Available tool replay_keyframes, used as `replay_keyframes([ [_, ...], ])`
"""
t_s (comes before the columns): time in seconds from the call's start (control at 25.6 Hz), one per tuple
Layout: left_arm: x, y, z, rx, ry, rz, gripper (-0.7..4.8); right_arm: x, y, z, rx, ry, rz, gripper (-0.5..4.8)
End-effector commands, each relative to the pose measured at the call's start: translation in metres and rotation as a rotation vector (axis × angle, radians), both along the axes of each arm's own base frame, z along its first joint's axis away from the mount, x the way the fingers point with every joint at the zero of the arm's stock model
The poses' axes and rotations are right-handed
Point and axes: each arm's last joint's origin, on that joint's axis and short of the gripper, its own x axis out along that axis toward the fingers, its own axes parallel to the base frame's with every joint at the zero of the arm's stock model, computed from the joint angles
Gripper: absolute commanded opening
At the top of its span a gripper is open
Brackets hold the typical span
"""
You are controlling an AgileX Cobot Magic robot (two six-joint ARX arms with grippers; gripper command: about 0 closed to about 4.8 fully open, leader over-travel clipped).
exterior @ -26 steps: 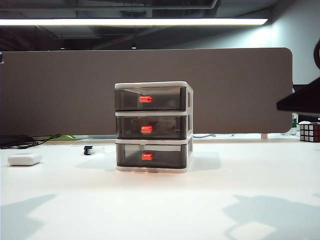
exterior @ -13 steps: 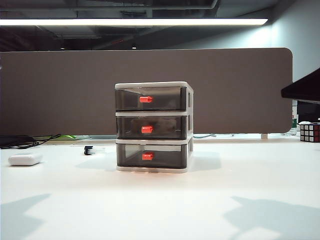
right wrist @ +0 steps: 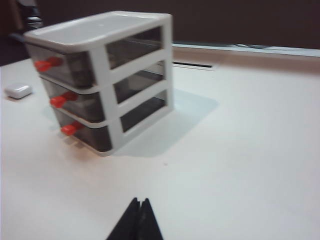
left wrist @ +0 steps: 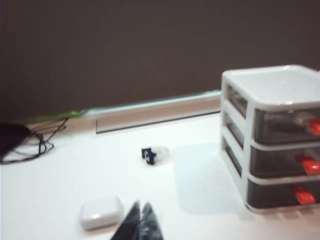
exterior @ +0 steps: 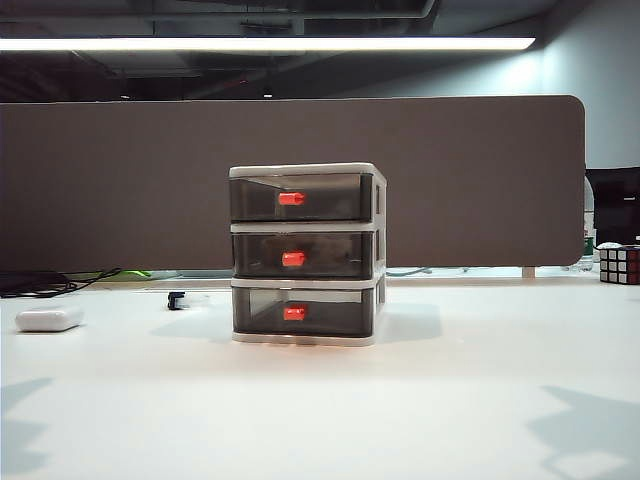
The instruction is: Open the second layer of the drawer on the table, pick up a pack of napkins on the table and put it in, and finally close the drawer.
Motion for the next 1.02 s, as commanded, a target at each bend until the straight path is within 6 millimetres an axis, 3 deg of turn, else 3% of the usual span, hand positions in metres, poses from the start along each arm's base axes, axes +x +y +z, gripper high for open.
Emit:
replay_keyframes([
  [0.04,0.001,0.006,0.004,-0.014,-0.041,-0.003,-0.06,0.0,-0.005,0.001,0.002,-0.035,-0.05,-0.02],
  [0.23,0.004,0.02,0.004,-0.032,-0.03,0.059,-0.06,0.0,-0.014,0.003,0.0,-0.059,-0.155,-0.01],
  [0.63,0.004,0.026,0.005,-0.013,-0.047,0.108,-0.06,0.001,-0.021,0.006,-0.031,-0.099,-0.298,-0.01],
  [1.02,0.005,0.026,-0.002,-0.038,0.029,0.098,-0.05,0.001,-0.022,0.009,-0.025,-0.132,-0.306,-0.01],
])
